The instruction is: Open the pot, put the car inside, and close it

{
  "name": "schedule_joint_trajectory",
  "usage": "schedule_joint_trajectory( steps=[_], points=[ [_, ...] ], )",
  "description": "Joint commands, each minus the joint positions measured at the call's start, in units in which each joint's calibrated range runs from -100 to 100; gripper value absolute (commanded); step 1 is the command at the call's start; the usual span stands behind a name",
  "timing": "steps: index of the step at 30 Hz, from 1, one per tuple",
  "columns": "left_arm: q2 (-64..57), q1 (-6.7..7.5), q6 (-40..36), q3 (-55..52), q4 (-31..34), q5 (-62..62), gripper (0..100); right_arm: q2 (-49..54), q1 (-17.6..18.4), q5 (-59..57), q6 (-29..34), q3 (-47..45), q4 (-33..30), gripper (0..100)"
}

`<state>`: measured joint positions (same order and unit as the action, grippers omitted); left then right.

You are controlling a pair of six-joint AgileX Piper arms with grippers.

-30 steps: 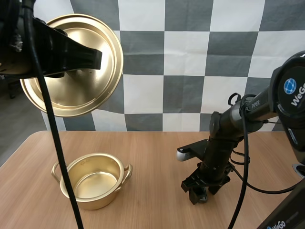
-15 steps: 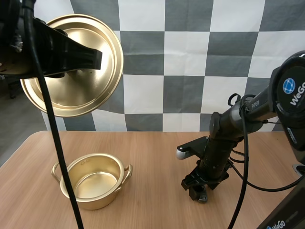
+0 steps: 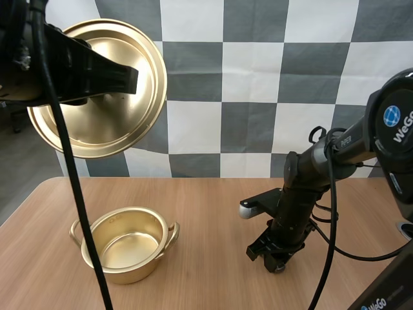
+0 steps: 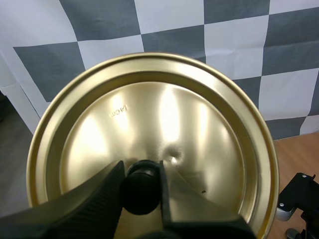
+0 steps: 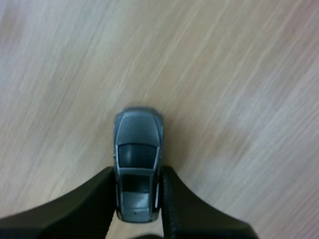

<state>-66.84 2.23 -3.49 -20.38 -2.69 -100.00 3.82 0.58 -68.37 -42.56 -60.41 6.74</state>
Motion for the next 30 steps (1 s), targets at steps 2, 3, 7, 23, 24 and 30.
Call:
schedule_joint_trajectory(
  steps=[2, 3, 7, 23, 24, 30],
  points=[
    [-0.1, -0.03, -0.1, 0.0, 0.0, 0.0, 0, 0.9, 0.0, -0.3, -1.3, 0.4, 0.3, 0],
    [-0.1, -0.03, -0.1, 0.0, 0.0, 0.0, 0, 1.4, 0.0, -1.3, -1.3, 1.2, 0.3, 0],
    [-0.1, -0.03, -0.1, 0.0, 0.0, 0.0, 0, 5.8, 0.0, -8.5, -2.1, 6.7, 4.1, 0],
    [-5.8, -0.03, 1.6, 0.0, 4.5, 0.0, 0, 23.4, 0.0, -31.6, -7.6, 33.0, 24.8, 0],
    [-6.1, -0.03, 1.6, 0.0, 5.0, 0.0, 0, 23.4, 0.0, -31.6, -7.6, 33.2, 25.2, 0],
    [-10.4, -0.03, 0.6, 1.4, 10.3, 0.0, 0, 24.0, 0.8, -31.6, -8.0, 34.2, 29.6, 0]
  ],
)
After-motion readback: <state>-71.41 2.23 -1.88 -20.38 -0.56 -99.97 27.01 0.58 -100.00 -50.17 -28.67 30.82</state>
